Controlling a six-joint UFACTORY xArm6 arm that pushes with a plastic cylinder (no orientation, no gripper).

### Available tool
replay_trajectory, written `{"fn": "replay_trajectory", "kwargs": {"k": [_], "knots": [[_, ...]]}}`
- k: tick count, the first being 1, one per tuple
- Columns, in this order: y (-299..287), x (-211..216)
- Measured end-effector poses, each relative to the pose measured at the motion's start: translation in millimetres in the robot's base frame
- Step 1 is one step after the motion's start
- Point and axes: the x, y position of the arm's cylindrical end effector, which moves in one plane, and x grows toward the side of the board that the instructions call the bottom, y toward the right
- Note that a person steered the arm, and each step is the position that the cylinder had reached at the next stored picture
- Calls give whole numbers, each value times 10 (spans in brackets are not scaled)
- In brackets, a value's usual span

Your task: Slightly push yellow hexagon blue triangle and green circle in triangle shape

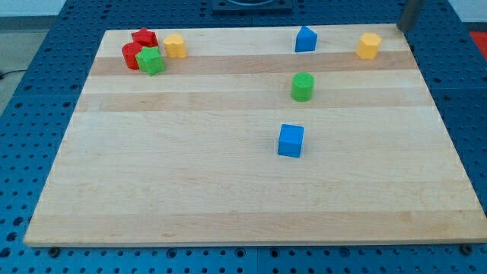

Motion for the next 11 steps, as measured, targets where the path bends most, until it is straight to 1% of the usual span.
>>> {"fn": "replay_trajectory", "kwargs": {"k": [2,3,4,5,6,7,8,10,11], "knots": [[-24,-9],[-763,32],[-1160,132],[-1138,491],[-1258,512],[-1224,422],[-1402,251],[-2433,359],[-2136,379]]}}
